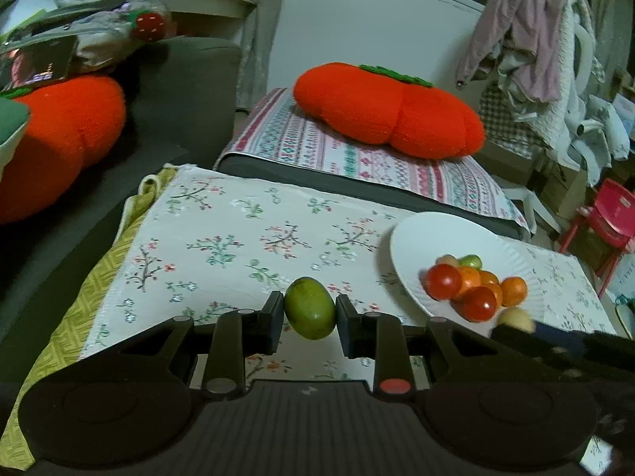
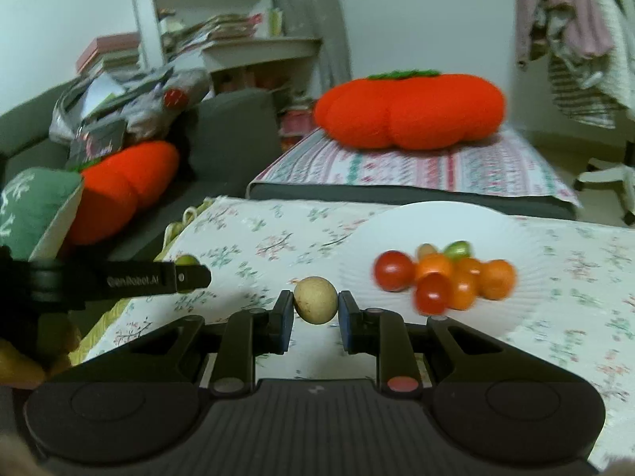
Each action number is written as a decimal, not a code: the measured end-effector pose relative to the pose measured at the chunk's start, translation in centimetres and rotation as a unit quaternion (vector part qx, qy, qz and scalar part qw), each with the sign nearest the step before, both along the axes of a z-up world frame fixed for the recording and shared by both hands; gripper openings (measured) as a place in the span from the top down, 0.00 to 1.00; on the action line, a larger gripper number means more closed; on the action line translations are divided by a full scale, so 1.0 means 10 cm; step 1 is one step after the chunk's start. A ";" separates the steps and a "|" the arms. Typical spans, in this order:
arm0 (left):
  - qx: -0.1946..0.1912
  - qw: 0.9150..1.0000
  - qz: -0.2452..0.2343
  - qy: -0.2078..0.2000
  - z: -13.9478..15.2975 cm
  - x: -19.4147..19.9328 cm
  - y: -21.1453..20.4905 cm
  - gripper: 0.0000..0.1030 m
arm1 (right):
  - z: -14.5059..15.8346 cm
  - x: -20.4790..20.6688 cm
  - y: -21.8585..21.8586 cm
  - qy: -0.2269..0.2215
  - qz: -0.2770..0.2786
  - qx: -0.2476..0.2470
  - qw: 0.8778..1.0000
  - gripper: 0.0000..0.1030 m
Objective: Organize fruits
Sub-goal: 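Carry the lime onto the plate with the left tool while the right tool places the beige fruit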
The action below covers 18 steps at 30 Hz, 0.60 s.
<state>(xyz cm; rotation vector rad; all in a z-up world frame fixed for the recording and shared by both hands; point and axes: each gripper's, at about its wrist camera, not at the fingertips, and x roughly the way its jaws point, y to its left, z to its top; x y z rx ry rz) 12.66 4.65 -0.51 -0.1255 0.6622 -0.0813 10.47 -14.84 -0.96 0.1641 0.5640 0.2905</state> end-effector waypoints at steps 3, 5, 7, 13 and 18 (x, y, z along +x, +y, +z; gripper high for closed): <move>0.001 1.000 -0.008 0.001 -0.01 0.00 -0.06 0.82 | 0.03 -0.05 -0.15 0.004 -0.019 0.008 1.000 0.79; 0.007 1.000 -0.013 0.000 -0.02 0.01 -0.11 0.82 | 0.04 -0.03 -0.22 0.002 -0.032 0.005 0.999 0.79; 0.014 1.000 -0.016 -0.002 -0.03 0.01 -0.16 0.82 | 0.04 0.01 -0.31 0.002 -0.045 0.010 0.999 0.79; 0.023 0.999 -0.031 -0.010 -0.06 0.07 -0.33 0.82 | -0.06 0.14 -0.43 0.013 -0.070 -0.007 0.997 0.79; 0.052 0.997 -0.052 -0.032 -0.08 0.08 -0.52 0.82 | -0.08 0.18 -0.58 0.021 -0.084 -0.001 0.996 0.79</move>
